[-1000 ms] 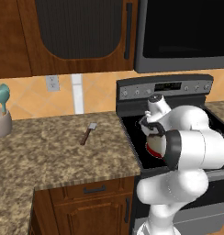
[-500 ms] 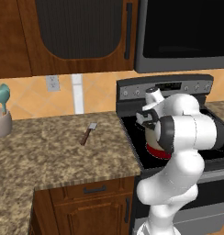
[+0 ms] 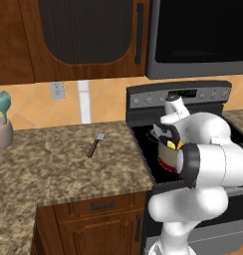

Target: Put the corn and lemon wedge in the pot. Retrieve the spatula and lightly stir the vegetables in the pot.

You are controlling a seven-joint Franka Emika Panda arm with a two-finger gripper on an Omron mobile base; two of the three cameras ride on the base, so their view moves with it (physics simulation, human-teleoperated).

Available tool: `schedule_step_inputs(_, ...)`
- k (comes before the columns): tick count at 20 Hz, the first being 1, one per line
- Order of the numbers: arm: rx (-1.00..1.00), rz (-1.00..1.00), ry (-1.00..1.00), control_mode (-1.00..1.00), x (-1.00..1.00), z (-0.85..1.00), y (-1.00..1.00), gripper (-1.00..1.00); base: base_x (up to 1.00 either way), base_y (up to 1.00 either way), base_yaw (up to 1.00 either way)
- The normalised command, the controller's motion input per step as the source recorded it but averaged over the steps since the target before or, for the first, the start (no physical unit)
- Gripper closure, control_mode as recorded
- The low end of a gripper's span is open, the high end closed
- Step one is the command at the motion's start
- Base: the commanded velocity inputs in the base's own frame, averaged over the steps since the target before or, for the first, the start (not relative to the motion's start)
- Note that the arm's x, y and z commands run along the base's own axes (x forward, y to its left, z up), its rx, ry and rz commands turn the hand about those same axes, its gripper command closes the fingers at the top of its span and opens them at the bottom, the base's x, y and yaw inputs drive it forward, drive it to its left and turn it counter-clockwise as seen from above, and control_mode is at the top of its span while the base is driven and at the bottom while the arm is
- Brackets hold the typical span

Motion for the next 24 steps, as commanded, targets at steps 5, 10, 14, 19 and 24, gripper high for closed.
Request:
schedule_step_inputs(5, 0.01, 0.05, -0.23, -1.00, -0.85, 0.97, 0.20, -1.00, 0.00, 0.00, 0.00)
schedule_step_inputs(10, -0.01, 0.12, -0.12, -1.00, -0.66, 0.95, 0.75, -1.00, 0.00, 0.00, 0.00)
schedule_step_inputs(14, -0.06, 0.15, -0.11, -1.00, -0.82, 0.56, 1.00, -1.00, 0.00, 0.00, 0.00)
schedule_step_inputs(19, -0.11, 0.11, -0.10, -1.00, -0.62, 0.45, 1.00, -1.00, 0.00, 0.00, 0.00)
schedule_step_inputs(24, -0.16, 0.11, -0.01, -1.00, -0.08, 0.09, 1.00, -1.00, 0.00, 0.00, 0.00)
